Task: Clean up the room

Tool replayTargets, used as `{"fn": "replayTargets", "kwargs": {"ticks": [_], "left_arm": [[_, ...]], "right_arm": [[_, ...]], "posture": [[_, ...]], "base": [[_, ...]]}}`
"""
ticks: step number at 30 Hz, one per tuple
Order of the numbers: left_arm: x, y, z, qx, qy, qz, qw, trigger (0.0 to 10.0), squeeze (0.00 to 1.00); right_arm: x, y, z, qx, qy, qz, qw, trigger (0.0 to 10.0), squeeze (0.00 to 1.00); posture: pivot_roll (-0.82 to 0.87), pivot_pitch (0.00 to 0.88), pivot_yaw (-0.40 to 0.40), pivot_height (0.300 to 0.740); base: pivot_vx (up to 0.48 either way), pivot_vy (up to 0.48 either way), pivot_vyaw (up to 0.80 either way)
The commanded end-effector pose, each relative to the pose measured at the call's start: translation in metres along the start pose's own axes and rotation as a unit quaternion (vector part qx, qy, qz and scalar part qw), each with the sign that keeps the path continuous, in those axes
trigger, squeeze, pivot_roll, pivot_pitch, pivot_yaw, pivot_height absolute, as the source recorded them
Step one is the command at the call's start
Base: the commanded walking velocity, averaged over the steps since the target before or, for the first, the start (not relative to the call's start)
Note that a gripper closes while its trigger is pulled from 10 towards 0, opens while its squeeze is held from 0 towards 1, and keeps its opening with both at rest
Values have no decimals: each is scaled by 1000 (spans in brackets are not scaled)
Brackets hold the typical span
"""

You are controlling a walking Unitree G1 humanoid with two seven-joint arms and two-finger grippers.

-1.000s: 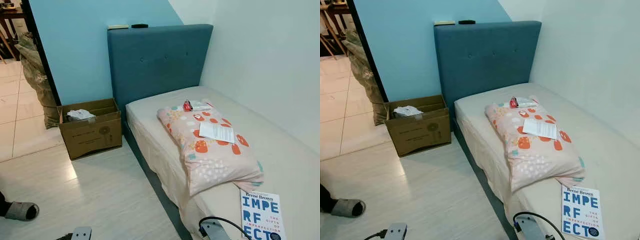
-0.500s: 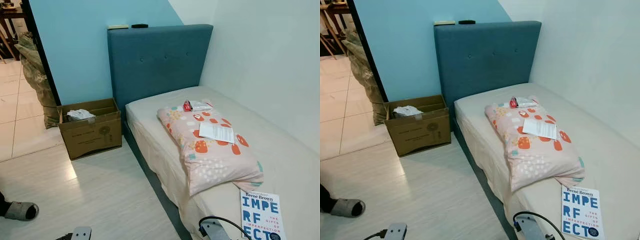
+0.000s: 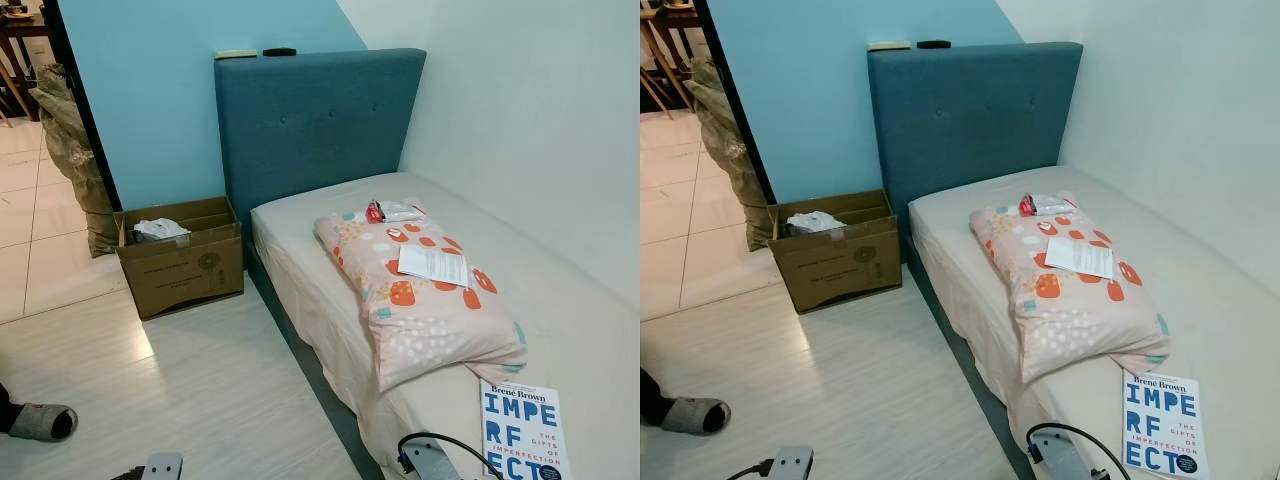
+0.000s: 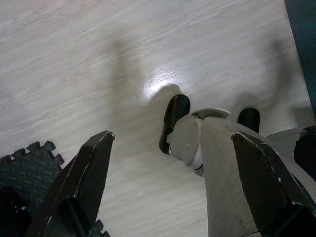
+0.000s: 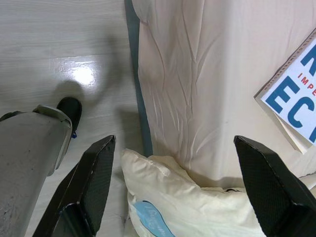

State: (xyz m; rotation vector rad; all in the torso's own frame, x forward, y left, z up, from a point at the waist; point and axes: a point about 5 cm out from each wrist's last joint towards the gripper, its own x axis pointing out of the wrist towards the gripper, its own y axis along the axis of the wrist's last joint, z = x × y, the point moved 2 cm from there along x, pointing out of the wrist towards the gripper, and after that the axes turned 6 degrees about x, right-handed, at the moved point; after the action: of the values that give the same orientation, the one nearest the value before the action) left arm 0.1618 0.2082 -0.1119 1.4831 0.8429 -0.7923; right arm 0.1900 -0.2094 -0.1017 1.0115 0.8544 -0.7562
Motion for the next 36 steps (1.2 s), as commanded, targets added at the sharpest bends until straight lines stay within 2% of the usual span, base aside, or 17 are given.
{"fn": "replayTargets", "kwargs": {"ticks": [1, 27, 36], "left_arm": [[0, 0, -3, 0, 2, -1, 1000, 10000, 0], [1, 6, -5, 2, 4, 5, 1000, 10000, 0], [1, 11, -4, 4, 3, 10, 1000, 10000, 0]], "right_arm": [[0, 1, 1, -1, 0, 2, 1000, 10000, 0], [0, 7, 0, 4, -1, 9, 1000, 10000, 0], [0, 13, 1, 0, 0, 15, 1000, 10000, 0]], "posture": [[61, 0, -84, 726], [52, 0, -73, 726], [63, 0, -92, 726]], "base": [[0, 0, 0], [0, 0, 0], [0, 0, 0]]}}
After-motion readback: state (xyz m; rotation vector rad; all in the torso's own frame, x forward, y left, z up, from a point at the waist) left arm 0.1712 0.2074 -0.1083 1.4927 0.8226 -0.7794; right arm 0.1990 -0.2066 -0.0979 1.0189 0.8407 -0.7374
